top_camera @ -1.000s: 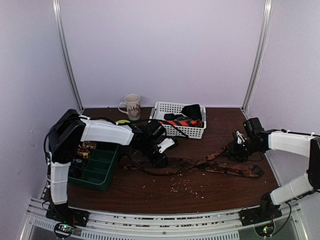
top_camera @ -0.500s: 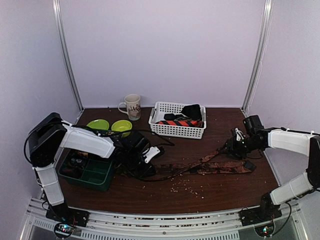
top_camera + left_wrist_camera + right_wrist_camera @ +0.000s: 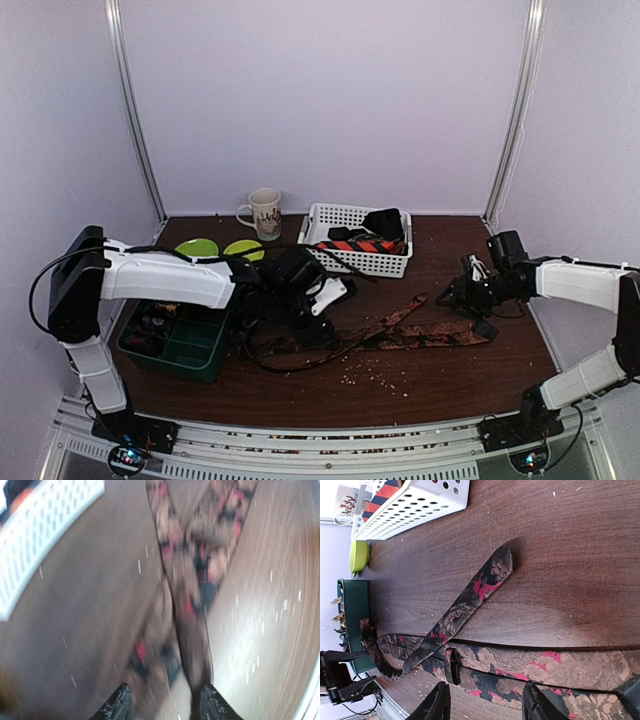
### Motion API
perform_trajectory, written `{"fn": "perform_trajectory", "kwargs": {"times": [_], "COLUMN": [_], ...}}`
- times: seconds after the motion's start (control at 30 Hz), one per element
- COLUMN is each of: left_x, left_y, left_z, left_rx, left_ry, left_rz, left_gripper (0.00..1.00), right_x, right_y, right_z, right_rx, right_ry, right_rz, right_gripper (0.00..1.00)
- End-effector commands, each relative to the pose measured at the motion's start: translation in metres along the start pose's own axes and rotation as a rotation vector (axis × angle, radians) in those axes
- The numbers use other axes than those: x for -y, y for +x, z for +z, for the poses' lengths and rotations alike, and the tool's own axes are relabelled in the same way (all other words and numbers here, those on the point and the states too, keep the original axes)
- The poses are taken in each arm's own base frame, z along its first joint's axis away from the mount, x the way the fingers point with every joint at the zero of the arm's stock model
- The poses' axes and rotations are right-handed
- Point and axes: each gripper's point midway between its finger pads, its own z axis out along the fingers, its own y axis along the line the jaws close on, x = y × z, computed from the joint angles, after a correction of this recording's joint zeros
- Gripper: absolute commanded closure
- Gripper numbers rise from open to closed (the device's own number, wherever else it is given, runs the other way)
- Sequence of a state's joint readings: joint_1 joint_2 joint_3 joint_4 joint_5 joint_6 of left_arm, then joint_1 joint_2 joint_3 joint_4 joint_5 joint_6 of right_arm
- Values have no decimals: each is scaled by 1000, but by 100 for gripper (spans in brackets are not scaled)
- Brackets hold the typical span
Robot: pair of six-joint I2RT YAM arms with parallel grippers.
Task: Roll the ties
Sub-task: Adjust the tie at the center of the board.
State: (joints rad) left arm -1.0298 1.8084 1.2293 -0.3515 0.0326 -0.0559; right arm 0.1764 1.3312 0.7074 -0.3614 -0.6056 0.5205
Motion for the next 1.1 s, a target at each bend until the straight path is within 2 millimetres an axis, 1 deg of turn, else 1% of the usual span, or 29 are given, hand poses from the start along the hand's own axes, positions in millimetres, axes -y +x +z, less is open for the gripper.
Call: {"fn": "perform_trajectory", "kwargs": {"times": [0.0, 0.1, 0.2, 0.23, 0.37, 0.53, 0.6, 0.7, 0.8, 0.93, 1.07], "left_x": [9, 18, 23, 24, 21, 21, 19, 16, 16, 16, 15], "left_y": [-27, -35, -37, -35, -27, -20, -18, -14, -9, -6, -5], "left_z": [25, 43, 55, 60, 73, 82, 85, 87, 89, 90, 90], "left_rx": [17, 5, -3, -12, -49, -76, -85, -99, -113, -122, -125], "left_ry": [82, 148, 177, 183, 169, 169, 163, 146, 142, 142, 138], "left_rz": [100, 106, 101, 98, 92, 91, 92, 95, 99, 99, 98], "left_gripper": [51, 51, 51, 50, 50, 51, 52, 55, 56, 58, 62], "right_x": [-3, -4, -5, -2, -2, 0, 2, 3, 2, 9, 18], "right_y": [-14, -25, -39, -41, -60, -75, -77, -71, -66, -61, -55], "right_z": [-1, 5, 14, 21, 35, 53, 63, 77, 85, 94, 99], "right_rx": [52, 52, 51, 40, 45, 35, 19, -17, -35, -56, -79], "right_ry": [-11, -1, 7, 17, 30, 49, 54, 52, 58, 76, 96], "right_rz": [-5, -6, -6, 0, 2, 3, 4, 1, -12, -13, -16], "right_gripper": [51, 51, 51, 51, 52, 53, 54, 56, 58, 64, 75]}}
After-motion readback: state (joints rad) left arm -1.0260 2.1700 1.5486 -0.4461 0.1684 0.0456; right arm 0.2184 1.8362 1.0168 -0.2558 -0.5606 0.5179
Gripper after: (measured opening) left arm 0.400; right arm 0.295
